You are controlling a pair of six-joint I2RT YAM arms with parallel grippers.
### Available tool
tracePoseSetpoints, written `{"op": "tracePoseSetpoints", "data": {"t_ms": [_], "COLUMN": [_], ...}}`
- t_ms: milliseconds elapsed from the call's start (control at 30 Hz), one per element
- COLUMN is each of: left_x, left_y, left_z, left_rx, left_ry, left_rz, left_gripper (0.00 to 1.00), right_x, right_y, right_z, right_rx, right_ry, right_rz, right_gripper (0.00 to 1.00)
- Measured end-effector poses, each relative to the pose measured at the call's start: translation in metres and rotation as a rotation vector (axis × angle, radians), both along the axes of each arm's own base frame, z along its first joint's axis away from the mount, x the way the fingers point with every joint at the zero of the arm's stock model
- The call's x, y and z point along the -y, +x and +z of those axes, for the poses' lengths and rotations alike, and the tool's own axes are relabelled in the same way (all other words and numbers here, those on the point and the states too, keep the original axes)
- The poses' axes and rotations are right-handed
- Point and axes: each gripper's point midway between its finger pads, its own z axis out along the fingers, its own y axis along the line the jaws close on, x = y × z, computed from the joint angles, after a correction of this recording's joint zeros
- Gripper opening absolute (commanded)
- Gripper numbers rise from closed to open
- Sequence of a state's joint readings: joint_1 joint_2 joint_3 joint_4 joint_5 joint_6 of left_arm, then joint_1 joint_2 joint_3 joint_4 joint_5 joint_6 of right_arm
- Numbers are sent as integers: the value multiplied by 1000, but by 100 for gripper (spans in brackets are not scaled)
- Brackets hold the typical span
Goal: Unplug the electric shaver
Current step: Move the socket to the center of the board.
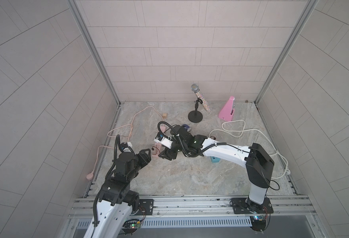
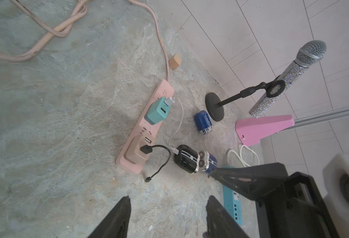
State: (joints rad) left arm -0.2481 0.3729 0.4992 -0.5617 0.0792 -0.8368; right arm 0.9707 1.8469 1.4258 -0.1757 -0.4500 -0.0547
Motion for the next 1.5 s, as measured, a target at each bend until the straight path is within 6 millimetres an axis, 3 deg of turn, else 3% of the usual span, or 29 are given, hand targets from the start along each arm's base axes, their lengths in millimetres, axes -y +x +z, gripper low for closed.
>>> {"op": "tracePoseSetpoints", "data": {"t_ms": [133, 267, 700, 1067, 1300, 1500], "left_x": [-5, -8, -9, -10, -9, -8], "left_y": [-4, -5, -7, -7, -6, -5], "left_z": [-2, -3, -5, -6, -6, -7], "left_rx": [-6, -7, -13, -15, -20, -23], "left_ry": [15, 23, 39, 44, 44, 44], "left_rz": [21, 30, 30, 27, 24, 21], "left_gripper": [63, 63, 63, 63, 63, 63], "right_x": [-15, -28, -49, -35, -38, -40], "right_y": [-24, -28, -4, 36, 43, 44], "right_z": [-12, -26, -45, -43, -45, -65], "right_rx": [-26, -43, -39, -11, -14, -38], "right_ry": [-11, -26, -42, -49, -48, -77], "right_rz": [67, 93, 88, 7, 4, 6], "right_gripper": [65, 65, 67, 67, 67, 68]}}
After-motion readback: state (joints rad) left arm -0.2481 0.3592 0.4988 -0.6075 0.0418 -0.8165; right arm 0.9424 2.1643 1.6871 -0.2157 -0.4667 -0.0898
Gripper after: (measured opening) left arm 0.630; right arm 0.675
